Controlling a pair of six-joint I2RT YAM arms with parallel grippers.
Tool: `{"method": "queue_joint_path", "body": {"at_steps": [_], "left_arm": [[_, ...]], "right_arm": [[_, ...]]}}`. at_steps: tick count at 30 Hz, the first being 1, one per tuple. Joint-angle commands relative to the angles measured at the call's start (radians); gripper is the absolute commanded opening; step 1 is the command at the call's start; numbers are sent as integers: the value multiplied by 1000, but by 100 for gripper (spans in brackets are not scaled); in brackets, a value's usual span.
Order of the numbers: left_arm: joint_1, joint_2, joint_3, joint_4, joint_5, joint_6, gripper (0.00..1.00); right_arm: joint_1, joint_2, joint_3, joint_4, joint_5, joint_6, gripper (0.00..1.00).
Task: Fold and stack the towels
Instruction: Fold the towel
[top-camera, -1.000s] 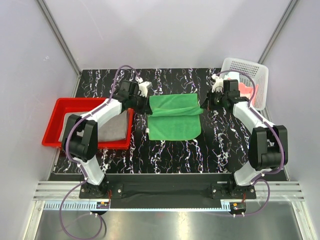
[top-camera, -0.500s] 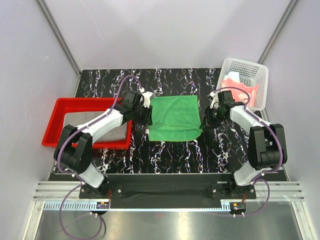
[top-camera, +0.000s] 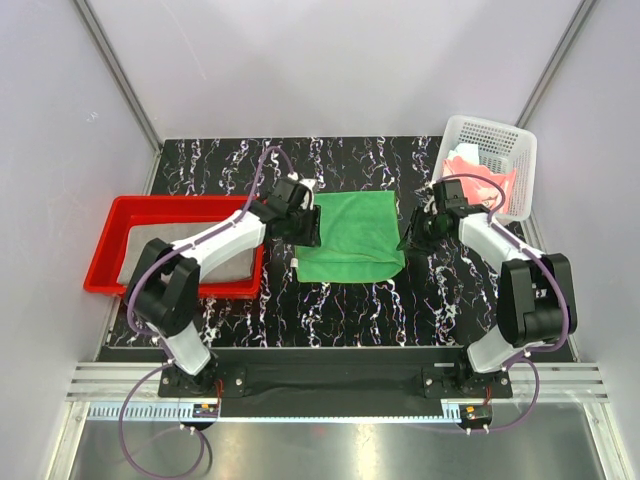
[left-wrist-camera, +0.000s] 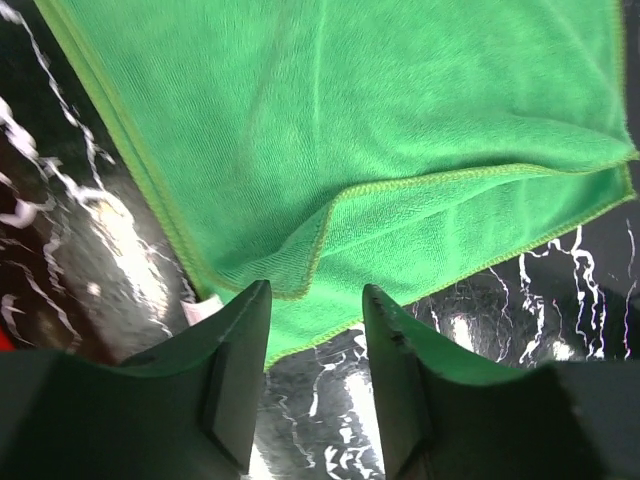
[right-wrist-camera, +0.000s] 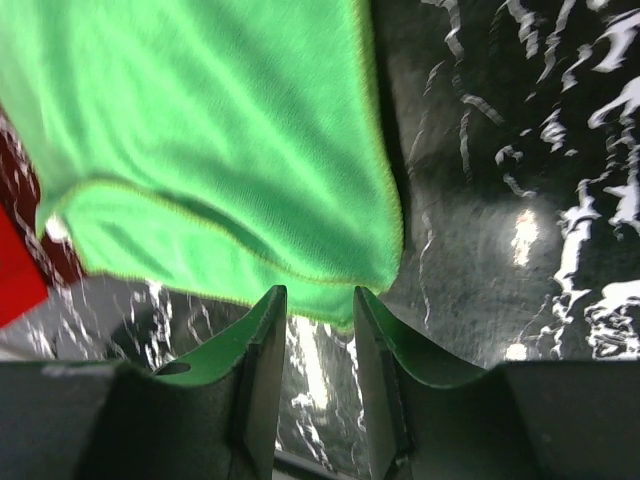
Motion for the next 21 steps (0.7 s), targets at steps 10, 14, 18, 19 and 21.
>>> {"method": "queue_joint_path", "body": {"at_steps": [10,14,18,19,21], "left_arm": [[-40,99,9,-29,-78,-61,43],[-49,66,-30,-58,-113,-46,29],[-52,23,-80,-83,-167,-40,12],[-52,12,-87,-93,-174,-43,11],[-54,-16,-103,-93,-184,-49,11]], "right_arm": [[43,62,-60,92,109,74,40],[43,44,-89,86,129,72,39],[43,22,-111,75,152,54,39],[42,15,-116,75,152,51,38],[43,10,-123,73,152,48,38]]}}
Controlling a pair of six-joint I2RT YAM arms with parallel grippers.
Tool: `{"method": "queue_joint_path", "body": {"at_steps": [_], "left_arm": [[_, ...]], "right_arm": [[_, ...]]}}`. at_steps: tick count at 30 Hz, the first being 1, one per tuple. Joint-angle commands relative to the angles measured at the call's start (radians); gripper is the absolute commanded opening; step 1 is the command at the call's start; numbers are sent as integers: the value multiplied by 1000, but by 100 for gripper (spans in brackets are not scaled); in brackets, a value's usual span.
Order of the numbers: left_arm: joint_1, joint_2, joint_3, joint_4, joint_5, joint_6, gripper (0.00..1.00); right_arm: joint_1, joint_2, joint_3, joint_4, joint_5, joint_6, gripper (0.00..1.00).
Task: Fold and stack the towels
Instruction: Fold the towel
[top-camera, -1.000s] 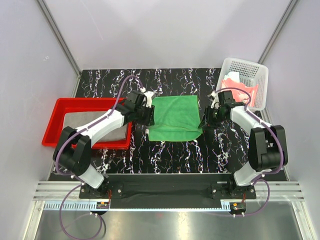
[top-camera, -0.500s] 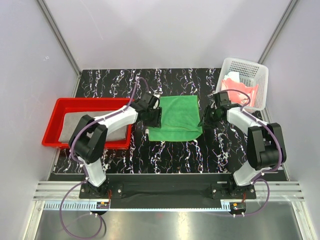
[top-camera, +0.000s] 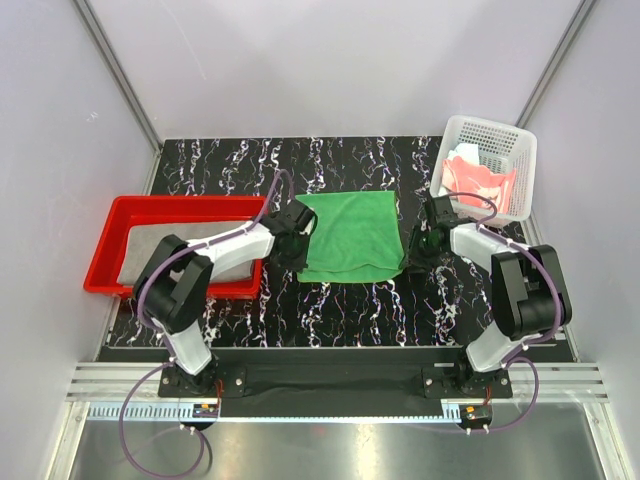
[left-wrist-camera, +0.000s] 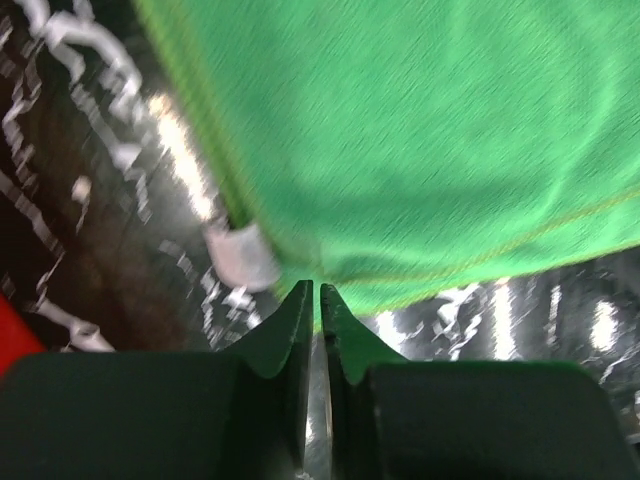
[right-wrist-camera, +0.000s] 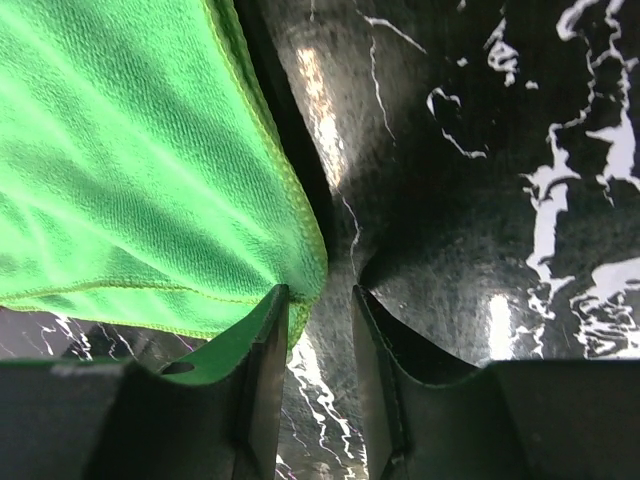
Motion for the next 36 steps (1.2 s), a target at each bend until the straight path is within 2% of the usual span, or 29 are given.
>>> {"method": "queue_joint_path", "body": {"at_steps": [1,6,7,11,20,30,34,35,36], "left_arm": [[-5,-90,-22,-5,-59,-4,11],[-11,-122,-19,-9,-64,-15,13],[-11,-124,-14,-13,-65,-22,20],[-11,-128,-8,4,-43,-70,32],[-8,-39,3,56,-32,-185,37],[-8,48,10,69,-53,-230,31],[-9,56,23,44,-75,-226,23],[-8,56,24,38,-79,-223,17],[-9,51,29,30,-91,-222,15]], "right_arm": [[5,-55,-8,3,39,-13,37],[7,-75,5,-9,42,-4,37],[7,-88,8,-9,40,3,37],[7,-108,38,-9,46,25,38],[9,-14,41,43,42,45,38],[8,23,-14,97,40,40,29],[9,15,-17,97,46,36,27],[9,12,-17,98,46,36,25],[9,10,-17,98,46,33,23]]}}
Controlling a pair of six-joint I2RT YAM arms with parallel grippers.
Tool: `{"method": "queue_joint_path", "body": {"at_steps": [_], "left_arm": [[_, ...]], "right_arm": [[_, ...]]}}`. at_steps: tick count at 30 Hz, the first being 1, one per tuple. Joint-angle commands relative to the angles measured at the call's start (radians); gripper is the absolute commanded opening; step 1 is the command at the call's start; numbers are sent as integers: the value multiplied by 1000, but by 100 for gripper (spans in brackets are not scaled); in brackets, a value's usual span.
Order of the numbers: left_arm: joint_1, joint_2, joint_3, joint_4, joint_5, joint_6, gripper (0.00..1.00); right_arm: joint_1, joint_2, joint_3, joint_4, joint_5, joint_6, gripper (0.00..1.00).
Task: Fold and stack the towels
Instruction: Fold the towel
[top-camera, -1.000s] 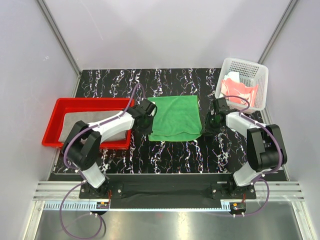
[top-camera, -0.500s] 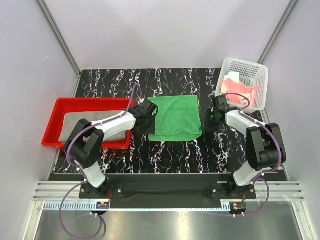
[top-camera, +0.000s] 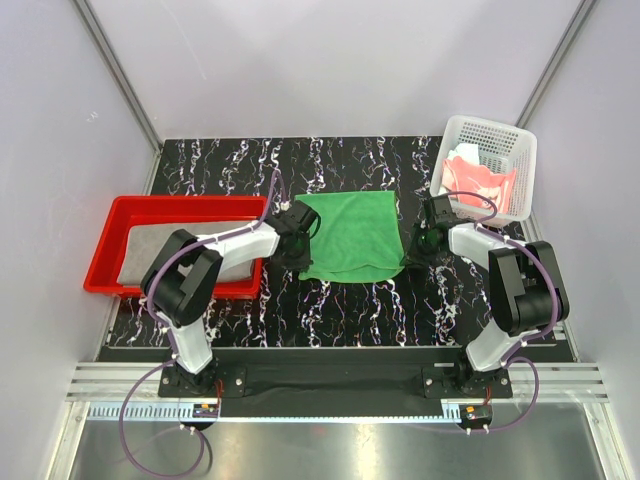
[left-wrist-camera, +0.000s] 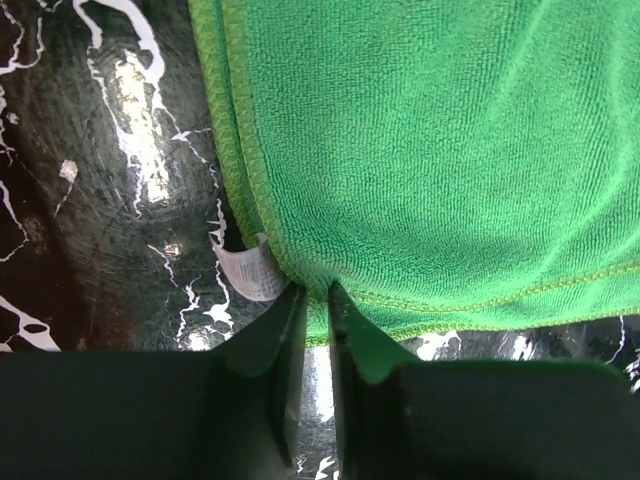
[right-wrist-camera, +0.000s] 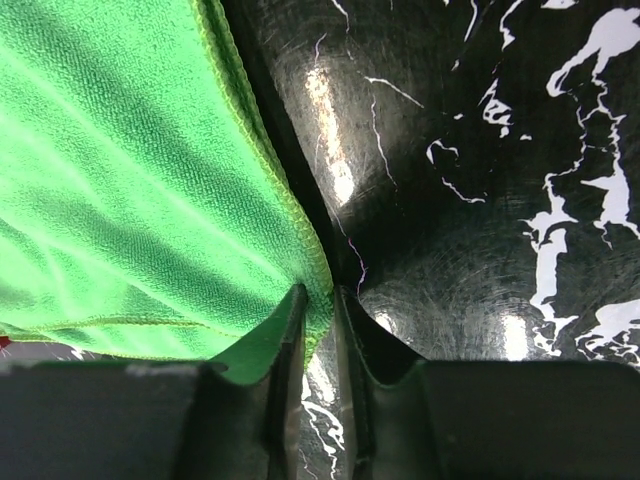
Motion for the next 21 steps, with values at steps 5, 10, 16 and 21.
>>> {"method": "queue_joint_path", "body": {"at_steps": [5,10,16,21], "left_arm": [[-3,-21,57,-61,-94,13,8],[-5,-45,77,-98,-108,27,25],[-5,-15,79,-68,-81,27,24],[-5,-2,83,-54,-87,26,24]], "right_arm": [[8,-18,-2,25,17,-8,2],[8,-34,9,22,6,-6,0],[10,-34,6,26,-9,-3,0],[10,-38,-2,34,-11,-8,0]]}}
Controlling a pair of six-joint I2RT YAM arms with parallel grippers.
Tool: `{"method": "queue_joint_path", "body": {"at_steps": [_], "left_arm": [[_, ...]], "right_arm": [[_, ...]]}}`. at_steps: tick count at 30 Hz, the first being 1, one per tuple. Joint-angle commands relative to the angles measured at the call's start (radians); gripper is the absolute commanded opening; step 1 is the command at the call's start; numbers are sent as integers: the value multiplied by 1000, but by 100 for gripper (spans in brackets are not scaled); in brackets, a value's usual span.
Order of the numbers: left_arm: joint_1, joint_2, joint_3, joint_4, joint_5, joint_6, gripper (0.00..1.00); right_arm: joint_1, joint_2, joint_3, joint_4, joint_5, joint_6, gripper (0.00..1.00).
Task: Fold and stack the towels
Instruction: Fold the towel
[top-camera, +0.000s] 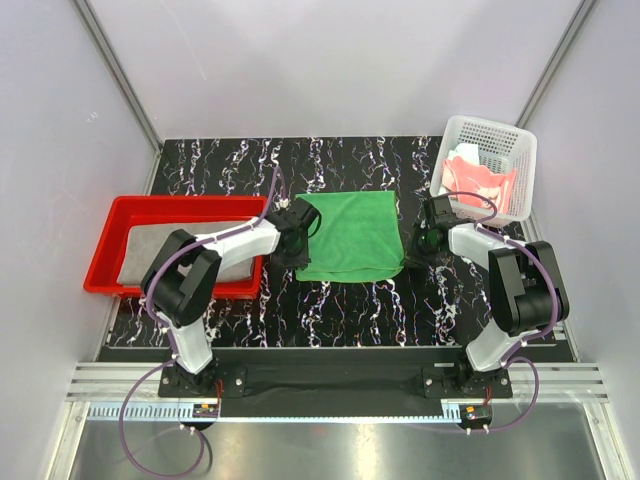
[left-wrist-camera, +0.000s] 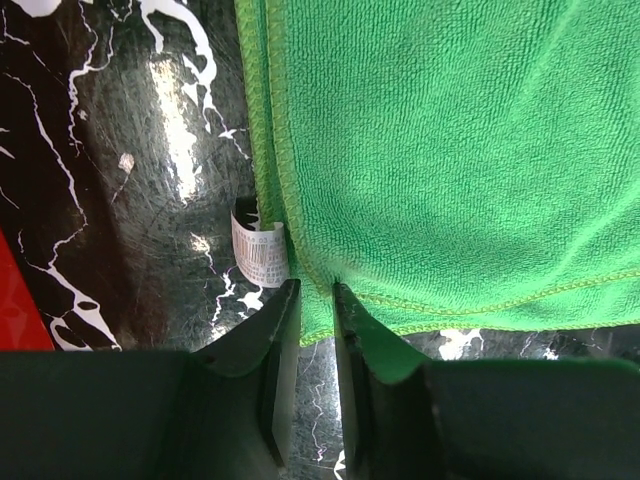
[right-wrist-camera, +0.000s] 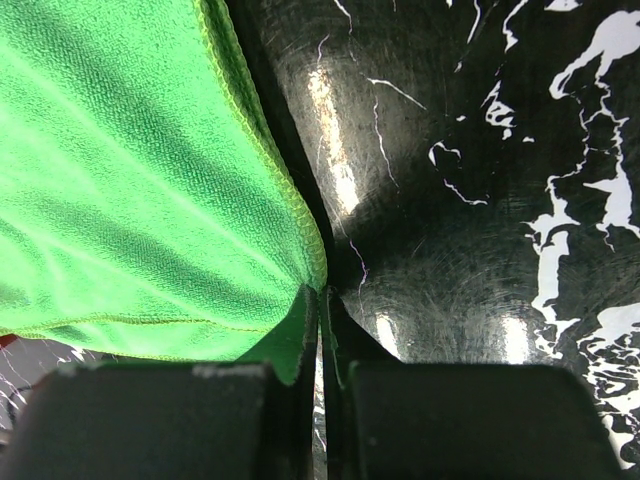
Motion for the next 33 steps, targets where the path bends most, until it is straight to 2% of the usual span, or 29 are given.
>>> {"method": "queue_joint_path", "body": {"at_steps": [1,4,9,17,22,32,33], "left_arm": [[-3,-1,44,29,-23,8,24],[-3,8,59,29,-22,13,24],[-2,31,78,9,-20,11,17],[0,39,73,-11,-34,-9,15],[-2,40,72,-9,-28,-12,0],[-2,-33,81,-48,-48,-24,0],[-2,-36,69,-40,-46,-28,4]], "right_arm": [[10,-38,0,30,-9,-8,0],[10,-33,0,31,-12,-9,0],[10,-36,-3,33,-18,-9,0],[11,-52,0,27,-12,-14,0],[10,-47,0,31,-15,-15,0],[10,-75,8,20,-18,-24,0],[8,-79,8,19,-16,-24,0]]}}
